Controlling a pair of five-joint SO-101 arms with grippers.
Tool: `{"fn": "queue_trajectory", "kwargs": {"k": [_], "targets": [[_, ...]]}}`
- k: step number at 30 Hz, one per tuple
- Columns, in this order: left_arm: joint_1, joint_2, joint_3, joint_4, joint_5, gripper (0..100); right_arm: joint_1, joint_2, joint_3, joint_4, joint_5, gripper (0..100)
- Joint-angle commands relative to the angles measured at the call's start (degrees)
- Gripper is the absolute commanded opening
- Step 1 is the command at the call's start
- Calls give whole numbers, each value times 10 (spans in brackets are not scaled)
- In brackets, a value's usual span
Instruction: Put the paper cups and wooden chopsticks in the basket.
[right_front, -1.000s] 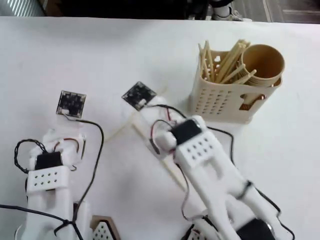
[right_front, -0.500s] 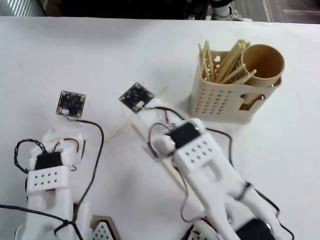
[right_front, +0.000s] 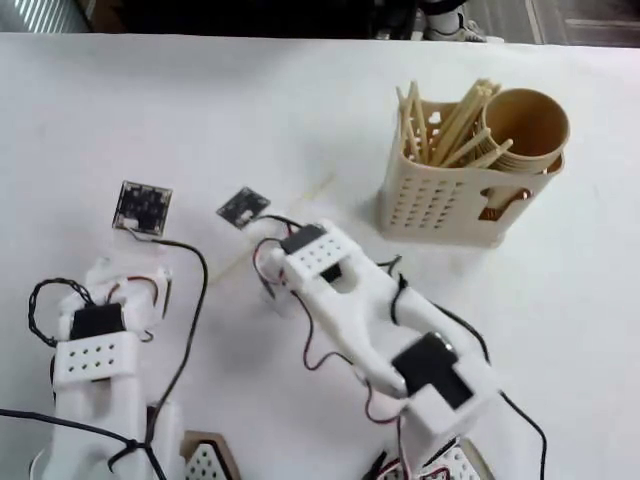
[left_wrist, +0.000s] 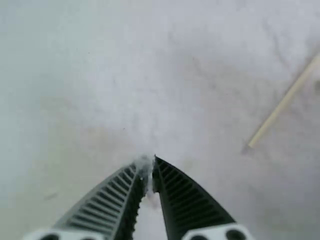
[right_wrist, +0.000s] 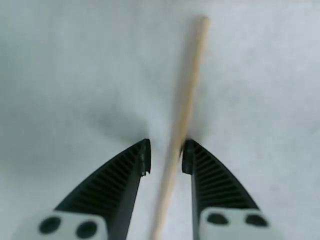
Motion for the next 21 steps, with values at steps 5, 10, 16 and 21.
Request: {"fn": "queue_trajectory", "kwargs": {"k": [5, 10, 16, 21], "targets": [[-1, -9, -4, -11, 1, 42, 8, 61, -48, -1, 0, 25], [-1, -9, -4, -11, 1, 42, 48, 44, -52, 16, 44, 17], [-1, -9, -4, -11, 1, 42, 100, -29, -50, 58, 69, 17], [-1, -9, -4, -11, 1, 42, 118, -81, -49, 93, 84, 17]]}}
